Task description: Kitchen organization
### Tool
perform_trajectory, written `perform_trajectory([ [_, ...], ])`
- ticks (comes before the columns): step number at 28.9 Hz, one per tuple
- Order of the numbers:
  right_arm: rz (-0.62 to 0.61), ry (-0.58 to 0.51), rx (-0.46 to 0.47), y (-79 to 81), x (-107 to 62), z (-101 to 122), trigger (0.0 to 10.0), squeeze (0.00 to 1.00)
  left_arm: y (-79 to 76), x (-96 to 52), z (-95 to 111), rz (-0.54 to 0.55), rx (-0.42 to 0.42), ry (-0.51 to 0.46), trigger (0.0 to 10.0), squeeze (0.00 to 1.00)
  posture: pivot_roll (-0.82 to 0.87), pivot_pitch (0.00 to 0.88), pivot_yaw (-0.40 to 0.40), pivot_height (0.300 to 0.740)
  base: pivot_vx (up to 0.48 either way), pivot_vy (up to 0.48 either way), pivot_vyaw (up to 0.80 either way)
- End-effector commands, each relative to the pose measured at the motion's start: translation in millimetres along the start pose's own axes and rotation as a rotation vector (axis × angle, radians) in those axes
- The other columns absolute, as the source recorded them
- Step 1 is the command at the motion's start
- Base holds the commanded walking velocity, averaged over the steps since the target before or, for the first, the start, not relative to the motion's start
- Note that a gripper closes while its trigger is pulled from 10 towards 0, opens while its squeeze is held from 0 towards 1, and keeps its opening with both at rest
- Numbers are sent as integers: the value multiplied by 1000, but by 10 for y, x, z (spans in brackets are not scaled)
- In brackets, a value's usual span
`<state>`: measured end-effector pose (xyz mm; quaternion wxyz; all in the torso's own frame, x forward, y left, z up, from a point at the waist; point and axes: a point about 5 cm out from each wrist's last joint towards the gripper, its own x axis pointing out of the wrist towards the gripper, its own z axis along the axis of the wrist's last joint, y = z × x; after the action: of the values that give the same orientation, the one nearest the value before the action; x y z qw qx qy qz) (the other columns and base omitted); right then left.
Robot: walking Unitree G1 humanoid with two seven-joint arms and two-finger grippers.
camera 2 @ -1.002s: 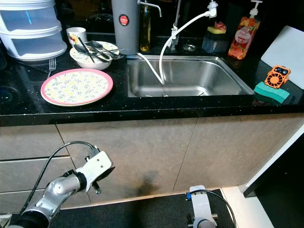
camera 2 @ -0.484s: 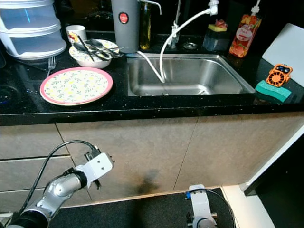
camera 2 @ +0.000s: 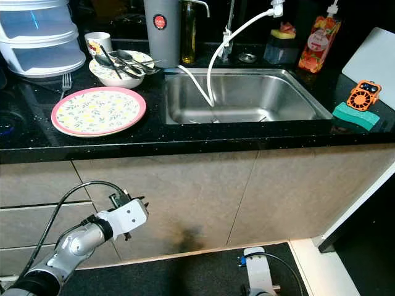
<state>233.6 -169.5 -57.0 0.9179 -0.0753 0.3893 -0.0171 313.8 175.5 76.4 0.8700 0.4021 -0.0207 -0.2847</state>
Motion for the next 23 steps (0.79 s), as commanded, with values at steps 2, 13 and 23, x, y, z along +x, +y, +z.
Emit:
perform_trajectory([
  [2,-3,25,-9,40,-5,-40,10000,0,-23,-36,-42,3,41,6,10000,0,53,108,-32,740,0,0,0],
  [13,-6,36,-17,16,-15,-92,10000,0,-26,-28,-40,13,60,2,10000,0,61,114,-31,740,0,0,0],
  [23,-5,38,-17,-21,-22,-123,10000,0,-48,-29,-43,20,74,-1,10000,0,63,117,-28,740,0,0,0],
])
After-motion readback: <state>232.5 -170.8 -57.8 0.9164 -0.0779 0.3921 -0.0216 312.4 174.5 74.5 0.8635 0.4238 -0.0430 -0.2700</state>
